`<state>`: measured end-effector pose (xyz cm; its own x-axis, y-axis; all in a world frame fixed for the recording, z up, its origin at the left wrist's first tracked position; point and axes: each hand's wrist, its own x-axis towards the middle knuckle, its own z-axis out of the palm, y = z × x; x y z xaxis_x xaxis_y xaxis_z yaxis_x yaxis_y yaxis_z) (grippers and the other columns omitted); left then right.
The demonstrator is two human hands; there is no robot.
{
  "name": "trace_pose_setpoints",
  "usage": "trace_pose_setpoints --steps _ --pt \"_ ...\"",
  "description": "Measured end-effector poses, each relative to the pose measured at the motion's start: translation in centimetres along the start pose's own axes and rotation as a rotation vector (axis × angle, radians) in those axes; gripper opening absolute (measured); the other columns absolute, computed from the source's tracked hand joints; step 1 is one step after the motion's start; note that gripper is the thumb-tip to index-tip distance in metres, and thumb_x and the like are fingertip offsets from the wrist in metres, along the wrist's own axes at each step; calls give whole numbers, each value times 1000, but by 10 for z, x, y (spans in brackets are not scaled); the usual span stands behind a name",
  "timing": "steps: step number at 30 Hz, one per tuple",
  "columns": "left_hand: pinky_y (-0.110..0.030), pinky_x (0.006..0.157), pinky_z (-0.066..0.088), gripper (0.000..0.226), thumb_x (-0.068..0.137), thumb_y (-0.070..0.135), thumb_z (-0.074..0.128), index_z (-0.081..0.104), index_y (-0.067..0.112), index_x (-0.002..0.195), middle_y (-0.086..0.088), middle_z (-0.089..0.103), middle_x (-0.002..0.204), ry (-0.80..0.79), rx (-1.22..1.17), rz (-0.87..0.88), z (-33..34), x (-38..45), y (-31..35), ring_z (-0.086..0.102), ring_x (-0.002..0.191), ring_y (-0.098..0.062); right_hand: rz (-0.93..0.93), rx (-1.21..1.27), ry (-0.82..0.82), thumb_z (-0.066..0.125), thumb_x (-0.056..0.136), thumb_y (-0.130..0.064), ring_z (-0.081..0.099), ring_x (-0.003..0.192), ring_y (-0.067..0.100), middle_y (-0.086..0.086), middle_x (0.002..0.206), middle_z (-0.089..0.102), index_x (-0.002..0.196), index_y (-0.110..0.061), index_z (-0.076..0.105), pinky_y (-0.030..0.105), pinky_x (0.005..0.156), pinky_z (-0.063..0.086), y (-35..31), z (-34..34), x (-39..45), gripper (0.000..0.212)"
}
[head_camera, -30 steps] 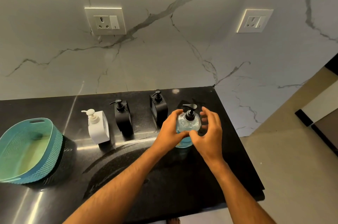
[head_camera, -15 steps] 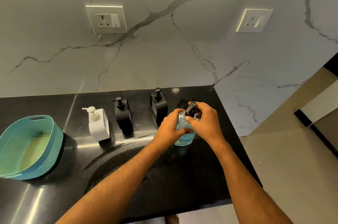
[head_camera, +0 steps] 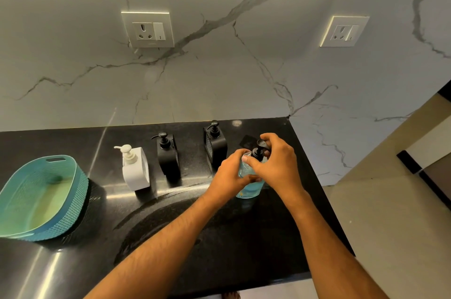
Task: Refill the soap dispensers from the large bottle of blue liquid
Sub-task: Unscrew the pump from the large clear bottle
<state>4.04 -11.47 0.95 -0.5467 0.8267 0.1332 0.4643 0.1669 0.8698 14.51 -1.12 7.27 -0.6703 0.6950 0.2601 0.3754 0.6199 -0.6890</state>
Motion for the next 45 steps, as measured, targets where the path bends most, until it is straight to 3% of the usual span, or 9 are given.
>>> trace_pose_setpoints --steps 5,10,17,21,24,31,35,40,45 --pt "-32 93 58 64 78 35 84 52 23 133 11 64 118 -8 -1 -3 0 0 1 64 107 -4 -6 135 -44 80 75 2 68 106 13 1 117 68 137 -22 52 31 91 60 -1 -2 1 72" --pt "-34 94 58 67 78 35 85 52 21 134 9 64 121 2 7 -12 1 0 0 64 109 -7 47 -26 7 91 72 -33 60 91 5 -14 99 55 147 -21 39 24 85 54 -1 -4 3 92" --pt "-34 93 58 66 78 33 85 52 21 133 8 64 119 7 5 -18 1 0 0 64 107 -6 6 121 -36 82 74 -3 66 99 8 -7 108 63 150 -22 35 28 90 59 -3 -4 2 92" --pt "-29 91 57 65 76 33 87 54 21 131 9 65 117 17 -6 -11 2 0 -1 64 106 -6 49 -84 23 90 72 -38 61 93 9 -6 103 61 125 -19 56 25 83 54 -6 -5 0 65" --pt "-24 89 57 66 76 33 87 53 23 132 11 65 116 13 -17 -22 2 0 -1 64 105 -3 13 -74 7 85 77 -21 66 89 12 -3 95 67 104 -17 66 28 79 59 -7 -5 0 33" --pt "-29 94 57 72 74 35 89 52 23 134 9 63 121 -3 -10 -55 1 3 -1 63 110 -7 13 -119 -34 88 75 -38 63 89 9 -5 97 66 107 -19 66 24 78 55 -7 -5 4 43" --pt "-34 99 56 83 70 36 92 48 20 138 6 62 127 -49 2 -62 -2 4 0 62 115 -9 8 -102 -27 84 79 -19 67 86 11 -3 92 69 100 -16 69 18 72 53 -7 -4 6 27" --pt "-38 100 56 79 71 32 92 50 18 136 5 64 125 -54 -5 -72 -1 3 0 62 115 -10 9 -106 -132 86 73 -21 63 103 14 -3 109 65 121 -19 63 31 90 57 -10 -6 9 54" --pt "-40 98 56 79 70 30 93 51 18 135 4 64 123 -55 -2 -84 -2 3 1 63 114 -12 3 -192 -38 88 76 -29 64 82 11 -8 86 61 101 -17 65 11 65 44 -13 -6 10 36"
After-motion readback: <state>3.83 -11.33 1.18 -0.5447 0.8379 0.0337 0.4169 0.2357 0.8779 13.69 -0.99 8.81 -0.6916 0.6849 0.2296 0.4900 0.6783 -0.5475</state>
